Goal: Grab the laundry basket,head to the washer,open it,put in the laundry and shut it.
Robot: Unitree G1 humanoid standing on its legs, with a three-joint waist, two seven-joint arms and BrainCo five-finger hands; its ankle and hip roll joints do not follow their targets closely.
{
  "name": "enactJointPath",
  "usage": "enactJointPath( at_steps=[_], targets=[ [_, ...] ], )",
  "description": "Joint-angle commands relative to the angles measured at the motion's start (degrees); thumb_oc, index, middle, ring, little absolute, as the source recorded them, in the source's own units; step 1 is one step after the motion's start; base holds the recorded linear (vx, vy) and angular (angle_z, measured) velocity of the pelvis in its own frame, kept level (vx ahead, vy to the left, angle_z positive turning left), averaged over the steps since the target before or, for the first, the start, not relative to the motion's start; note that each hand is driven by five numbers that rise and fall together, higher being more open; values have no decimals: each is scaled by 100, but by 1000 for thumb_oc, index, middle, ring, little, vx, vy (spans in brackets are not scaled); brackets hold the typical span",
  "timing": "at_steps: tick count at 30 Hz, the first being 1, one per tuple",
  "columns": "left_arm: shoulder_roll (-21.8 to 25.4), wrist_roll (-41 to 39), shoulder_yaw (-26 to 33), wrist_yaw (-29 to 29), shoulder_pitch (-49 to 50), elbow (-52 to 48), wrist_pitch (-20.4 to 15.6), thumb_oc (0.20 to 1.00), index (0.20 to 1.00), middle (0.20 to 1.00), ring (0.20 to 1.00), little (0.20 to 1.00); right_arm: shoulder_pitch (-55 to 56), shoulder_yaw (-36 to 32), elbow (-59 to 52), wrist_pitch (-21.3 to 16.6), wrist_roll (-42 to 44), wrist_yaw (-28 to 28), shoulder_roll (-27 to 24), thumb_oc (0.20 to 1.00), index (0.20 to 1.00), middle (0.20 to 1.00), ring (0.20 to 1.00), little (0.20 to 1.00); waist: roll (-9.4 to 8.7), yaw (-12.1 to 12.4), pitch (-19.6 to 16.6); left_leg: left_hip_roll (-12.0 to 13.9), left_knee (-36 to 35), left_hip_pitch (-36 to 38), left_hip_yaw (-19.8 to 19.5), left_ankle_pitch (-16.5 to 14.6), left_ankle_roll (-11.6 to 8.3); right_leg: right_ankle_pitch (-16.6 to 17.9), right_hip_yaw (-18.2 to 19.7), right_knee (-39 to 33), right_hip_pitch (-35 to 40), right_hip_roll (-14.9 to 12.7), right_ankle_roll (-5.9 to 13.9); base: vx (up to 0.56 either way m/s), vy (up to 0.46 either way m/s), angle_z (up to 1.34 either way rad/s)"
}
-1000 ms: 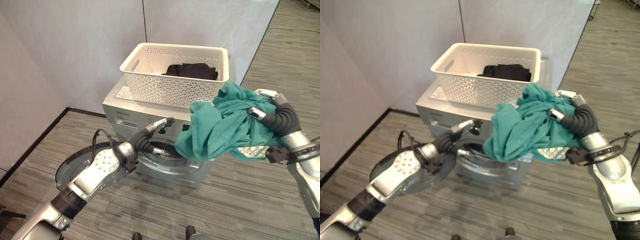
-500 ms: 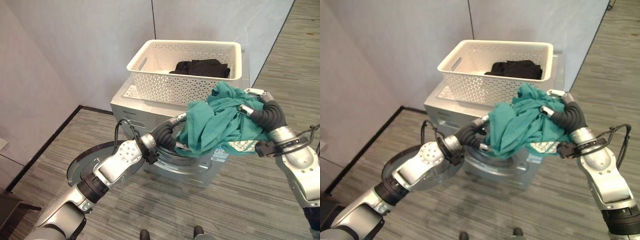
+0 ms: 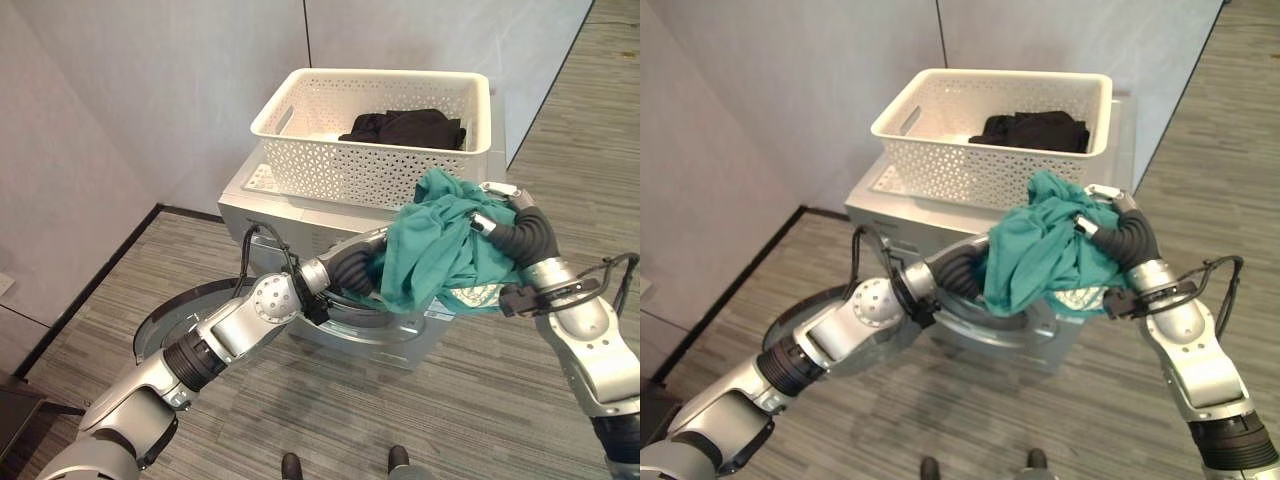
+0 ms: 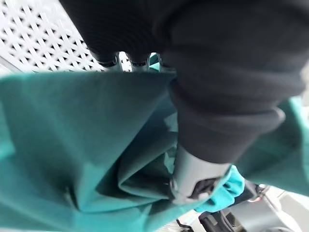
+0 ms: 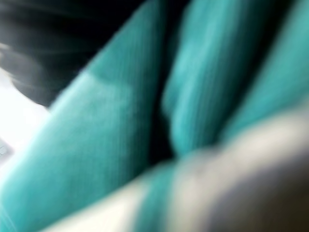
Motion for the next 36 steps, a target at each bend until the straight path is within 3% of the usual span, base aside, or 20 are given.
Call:
enactJointPath(
  at_steps=[1, 9, 10, 12, 15, 17, 20, 26, 36],
  targets=[
    [-178, 320, -135, 216, -771, 225, -429, 1000, 1000, 1000, 1000, 1000, -789, -76, -94, -360, -114, -186, -63, 200, 200, 200, 200, 200, -204, -6, -33, 135, 21, 92, 549, -94, -5, -834, 414, 198, 95, 103, 155, 0, 0, 0],
    [-144, 457, -116, 342, -846, 81, -523, 1000, 1000, 1000, 1000, 1000, -1093, 153, 180, -322, -92, -280, -43, 200, 200, 200, 200, 200, -243, 60, 11, 146, 21, -2, 573, -53, 1, -698, 417, 55, 25, 122, 176, -10, -2, 0],
    [-186, 467, -147, 354, -859, 119, -522, 746, 746, 746, 746, 746, -1171, 228, 231, -323, -72, -294, -16, 200, 200, 200, 200, 200, -253, 67, 8, 149, 21, 0, 586, -105, -3, -719, 435, 24, 25, 120, 193, -43, 10, -2],
    [-227, 508, -167, 385, -901, 155, -516, 567, 567, 567, 567, 567, -1226, 272, 251, -322, -53, -299, 11, 200, 200, 200, 200, 200, -264, 73, 24, 150, 21, -40, 606, -57, 12, -667, 444, 23, -28, 120, 195, 0, 0, 0],
    [-444, 560, -224, 445, -945, 368, -462, 401, 401, 401, 401, 401, -1286, 352, 291, -335, 9, -339, 105, 200, 200, 200, 200, 200, -280, 70, 29, 155, 21, -51, 614, -110, 15, -700, 486, 12, -58, 126, 205, -15, 1, 0],
    [-528, 616, -225, 492, -954, 435, -446, 200, 200, 200, 200, 200, -1261, 331, 283, -346, 16, -360, 146, 200, 200, 200, 200, 200, -284, 67, 29, 154, 21, -57, 613, -117, 23, -699, 493, 11, -72, 130, 202, 0, 0, 0],
    [-828, 743, -245, 623, -930, 689, -391, 200, 200, 200, 200, 200, -1205, 316, 267, -381, 29, -451, 308, 200, 200, 200, 200, 200, -310, 68, 66, 153, 21, -88, 600, -112, 31, -699, 502, 13, -95, 142, 194, -15, -3, -1],
    [-971, 1064, 0, 1056, -759, 846, -350, 200, 200, 200, 200, 200, -1201, 309, 340, -437, -13, -636, 495, 200, 200, 200, 200, 200, -353, 123, 125, 157, 21, -147, 581, -118, 35, -676, 509, 7, -179, 162, 188, -28, -4, -1],
    [-815, 960, 320, 1212, -97, 725, -391, 200, 200, 200, 200, 200, -1163, 336, 480, -420, 42, -722, 632, 200, 200, 200, 200, 200, -394, 205, 165, 191, 21, -145, 614, -121, 45, -685, 560, 4, -201, 199, 166, 6, -9, -5]
  ],
)
